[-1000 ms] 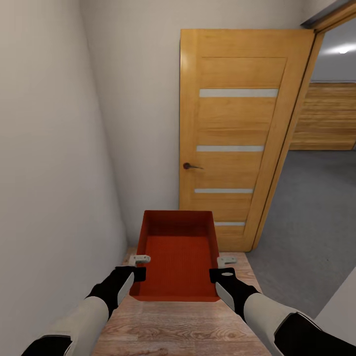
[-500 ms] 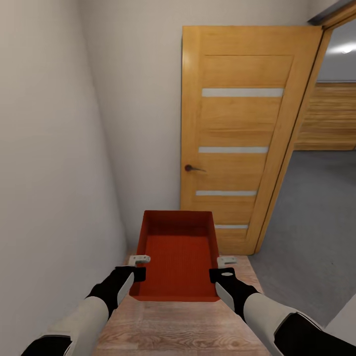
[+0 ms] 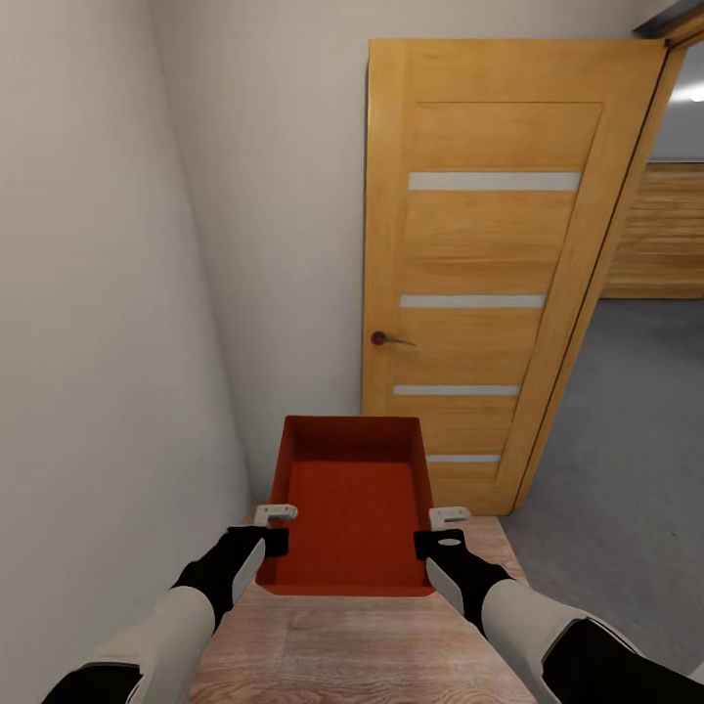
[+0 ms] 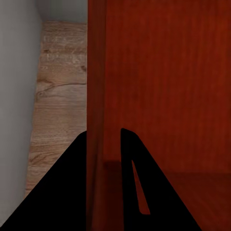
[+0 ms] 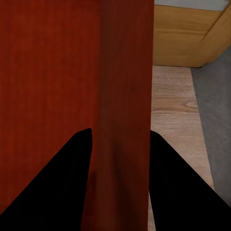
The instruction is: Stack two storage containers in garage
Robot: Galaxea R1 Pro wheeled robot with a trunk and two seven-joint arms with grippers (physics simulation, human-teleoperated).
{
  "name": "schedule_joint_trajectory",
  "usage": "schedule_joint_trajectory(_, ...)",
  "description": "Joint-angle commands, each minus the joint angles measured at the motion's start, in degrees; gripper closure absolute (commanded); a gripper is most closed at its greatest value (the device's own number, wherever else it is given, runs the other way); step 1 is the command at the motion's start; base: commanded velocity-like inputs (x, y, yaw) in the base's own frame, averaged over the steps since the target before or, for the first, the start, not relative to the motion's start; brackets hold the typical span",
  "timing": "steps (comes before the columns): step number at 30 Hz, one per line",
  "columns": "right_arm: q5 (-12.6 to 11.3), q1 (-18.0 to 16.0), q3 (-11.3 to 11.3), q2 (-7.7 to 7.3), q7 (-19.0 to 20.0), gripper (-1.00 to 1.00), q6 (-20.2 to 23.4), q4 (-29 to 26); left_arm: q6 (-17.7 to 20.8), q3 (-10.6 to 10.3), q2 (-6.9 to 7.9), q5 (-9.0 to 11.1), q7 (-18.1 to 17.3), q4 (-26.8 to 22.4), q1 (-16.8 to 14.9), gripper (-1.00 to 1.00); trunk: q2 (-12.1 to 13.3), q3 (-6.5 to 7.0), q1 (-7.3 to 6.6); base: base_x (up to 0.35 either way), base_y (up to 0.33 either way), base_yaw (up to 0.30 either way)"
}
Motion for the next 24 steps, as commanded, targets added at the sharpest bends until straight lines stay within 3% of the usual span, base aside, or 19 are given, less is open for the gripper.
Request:
schedule_joint_trajectory(1,-0.9,0.0,0.3,-0.07,-0.4,1.00,0.5,-0.2,0.3,-0.1,0.19,0.0,0.5,-0.2,0.0,1.00,-0.1,-0.14,0.04,0.002,0.000,0.000)
schedule_joint_trajectory(24,-0.8,0.0,0.3,-0.12,-0.4,1.00,0.5,-0.2,0.3,-0.1,0.19,0.0,0.6,-0.2,0.0,1.00,-0.1,-0.14,0.04,0.000,0.000,-0.003)
